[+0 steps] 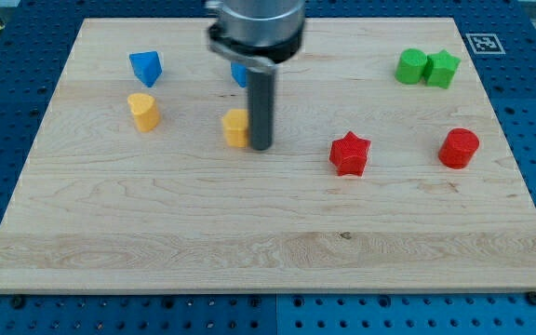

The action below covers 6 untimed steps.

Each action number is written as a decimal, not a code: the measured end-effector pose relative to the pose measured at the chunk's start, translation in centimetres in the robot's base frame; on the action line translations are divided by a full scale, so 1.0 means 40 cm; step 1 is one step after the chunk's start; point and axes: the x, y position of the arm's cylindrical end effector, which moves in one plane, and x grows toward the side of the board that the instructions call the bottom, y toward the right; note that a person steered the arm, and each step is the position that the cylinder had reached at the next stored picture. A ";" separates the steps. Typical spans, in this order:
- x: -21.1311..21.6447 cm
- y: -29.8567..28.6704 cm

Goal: Put the yellow hexagon at the right side of the yellow heart

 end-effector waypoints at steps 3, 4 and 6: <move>0.000 -0.046; -0.043 -0.018; -0.077 -0.121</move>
